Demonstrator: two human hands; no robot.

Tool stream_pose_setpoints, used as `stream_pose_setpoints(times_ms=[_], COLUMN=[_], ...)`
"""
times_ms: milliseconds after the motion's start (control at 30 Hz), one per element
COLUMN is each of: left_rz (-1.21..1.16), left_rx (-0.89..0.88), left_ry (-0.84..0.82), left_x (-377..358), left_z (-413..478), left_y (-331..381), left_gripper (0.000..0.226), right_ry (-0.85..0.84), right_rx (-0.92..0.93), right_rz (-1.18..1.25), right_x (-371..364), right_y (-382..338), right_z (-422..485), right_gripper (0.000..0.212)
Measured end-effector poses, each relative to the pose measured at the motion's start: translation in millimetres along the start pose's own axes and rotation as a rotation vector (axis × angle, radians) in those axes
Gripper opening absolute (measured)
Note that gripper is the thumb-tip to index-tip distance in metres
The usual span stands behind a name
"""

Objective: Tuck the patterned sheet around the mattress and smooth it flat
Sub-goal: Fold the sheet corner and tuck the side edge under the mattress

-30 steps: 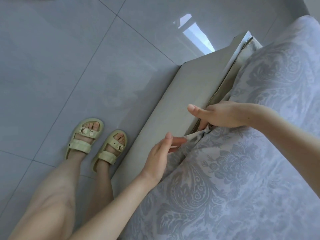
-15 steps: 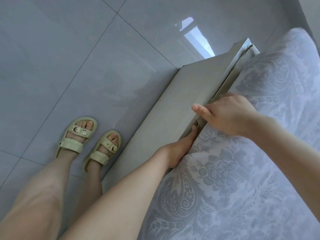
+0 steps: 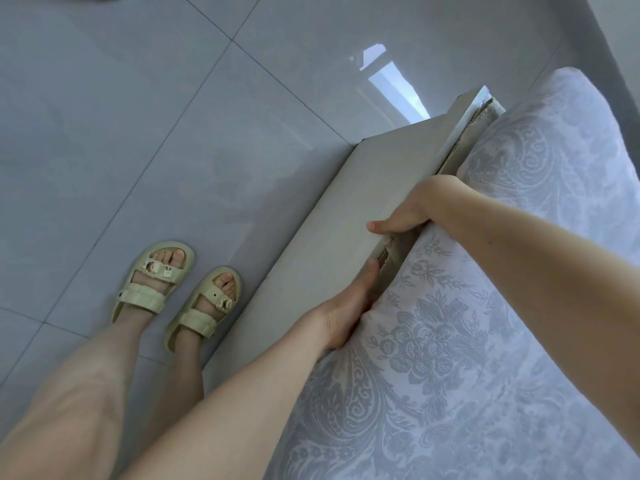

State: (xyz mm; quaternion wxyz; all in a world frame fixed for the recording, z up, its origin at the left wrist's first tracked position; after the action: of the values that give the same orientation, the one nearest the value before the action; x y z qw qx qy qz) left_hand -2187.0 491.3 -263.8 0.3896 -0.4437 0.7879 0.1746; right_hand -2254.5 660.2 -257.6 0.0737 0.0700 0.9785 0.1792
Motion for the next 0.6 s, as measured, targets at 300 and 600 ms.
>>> stream_pose_setpoints(times_ms=[300, 600], left_rz=[0.098, 0.584], left_rx=[0.051, -0.264], left_ry=[0.197, 0.758], left_x=[31, 79], left_z=[-37, -100], left_y=[-23, -66], left_gripper=[0.082, 0.045], right_ry=[0.562, 0.434], right_rx=[0.201, 0.150], right_rz=[0.029, -0.077], right_x=[-21, -39], right_y=[-26, -51], right_z=[-73, -59], right_gripper=[0.078, 0.082])
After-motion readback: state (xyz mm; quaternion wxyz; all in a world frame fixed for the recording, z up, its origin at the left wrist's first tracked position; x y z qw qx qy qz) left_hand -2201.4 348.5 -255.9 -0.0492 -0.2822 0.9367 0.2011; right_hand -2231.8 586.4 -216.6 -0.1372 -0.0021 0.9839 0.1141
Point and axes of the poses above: each hand's wrist, its own z-axis towards the middle knuckle, its own x-axis out of the back of the hand, y = z × x, the point moved 2 cm from there along z, towards the middle knuckle, and after that the axes turned 1 degree about x, right-handed, at the moved point
